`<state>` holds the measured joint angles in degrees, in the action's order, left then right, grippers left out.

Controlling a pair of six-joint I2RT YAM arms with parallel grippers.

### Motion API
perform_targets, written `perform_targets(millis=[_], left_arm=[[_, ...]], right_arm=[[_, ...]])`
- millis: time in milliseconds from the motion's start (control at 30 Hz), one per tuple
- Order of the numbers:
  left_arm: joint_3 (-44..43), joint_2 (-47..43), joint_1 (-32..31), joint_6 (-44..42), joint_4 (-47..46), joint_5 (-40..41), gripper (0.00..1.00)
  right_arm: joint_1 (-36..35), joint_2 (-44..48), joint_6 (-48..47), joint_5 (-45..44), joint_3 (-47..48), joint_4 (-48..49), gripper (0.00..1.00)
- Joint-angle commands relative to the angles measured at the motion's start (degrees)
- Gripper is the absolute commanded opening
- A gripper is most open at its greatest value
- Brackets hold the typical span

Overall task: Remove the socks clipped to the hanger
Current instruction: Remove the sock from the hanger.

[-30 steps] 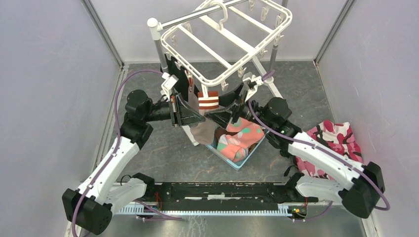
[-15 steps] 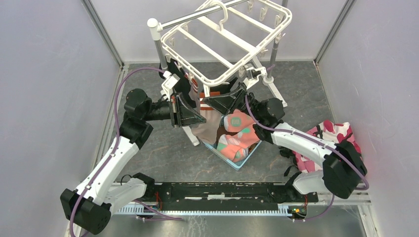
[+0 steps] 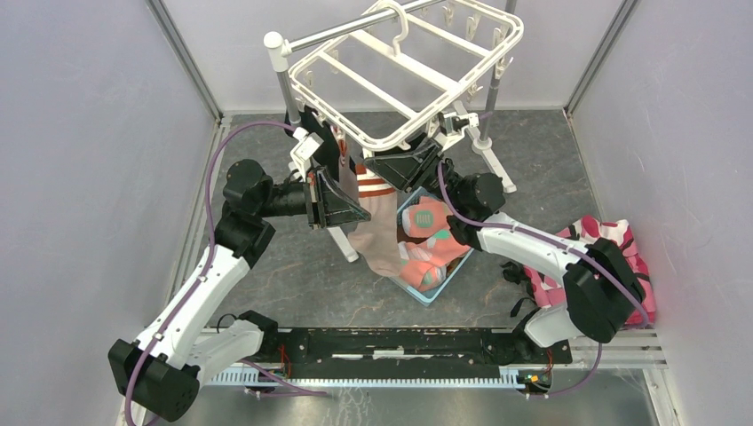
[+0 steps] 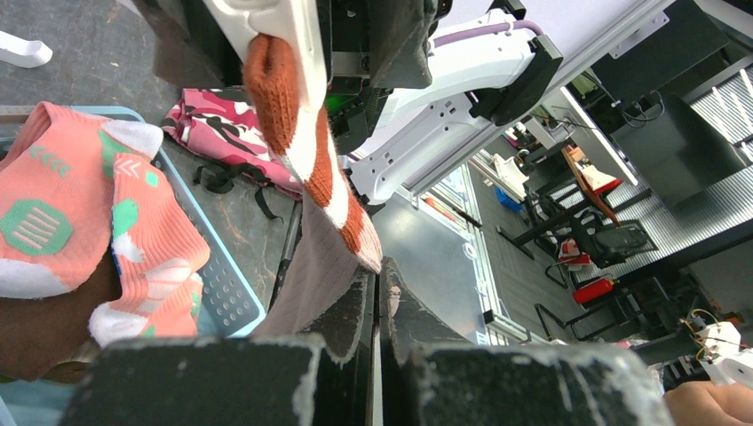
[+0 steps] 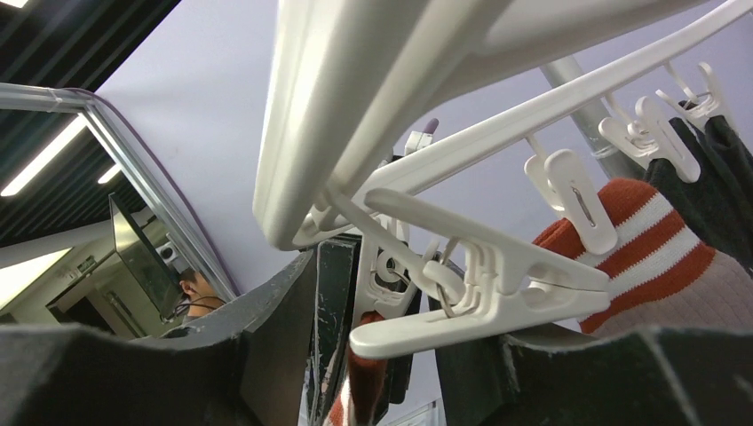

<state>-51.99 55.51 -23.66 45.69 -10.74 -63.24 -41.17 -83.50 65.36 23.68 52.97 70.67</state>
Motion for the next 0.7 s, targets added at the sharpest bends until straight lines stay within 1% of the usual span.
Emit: perform_targets(millis=[0,67,200,233,400,467,567,633,667], left_arm=[[-0.19,-0.83,-0.47,-2.6,0.61,-0.41,0.02],[0.07,-0.91,-0.51,-3.66,1.71,0.01,0.02],[0.35,-1.07,-0.6,-7.22,5.79,1.16,0.02],[0.15,-1.03,-0.6,-8.6,7.21,1.72,0.02],[-0.92,-0.22,-0.69,-17.65,15.69,4.56,0.02],[-1.13,0.25,-0.69,-20.64,18.04,5.06,0.02],[-0.92,0.77,-1.12,-22.25,18.45,5.37,0.02],[-1.43,1.52,-1.86,-23.06,18.71,5.73,0.02],[-2.01,2.16,-2.35,-23.55,18.86,5.78,0.02]], right_arm=[[0.14,-0.34,1.53,-0.21,3.26,3.44,0.53],[0.14,-0.35,1.26,-0.43,3.26,3.16,0.48],[0.17,-0.19,1.21,-0.57,3.28,3.33,0.29],[0.12,-0.19,1.27,-0.29,3.44,3.25,0.25],[0.58,0.42,1.26,0.9,3.71,1.75,0.12],[0.85,1.06,0.91,1.12,3.35,1.01,0.08],[1.49,2.51,-0.89,1.58,2.95,-2.03,0.02],[1.99,3.69,-2.29,1.72,2.83,-4.7,0.03],[2.1,4.19,-3.07,1.8,3.03,-6.78,0.06]])
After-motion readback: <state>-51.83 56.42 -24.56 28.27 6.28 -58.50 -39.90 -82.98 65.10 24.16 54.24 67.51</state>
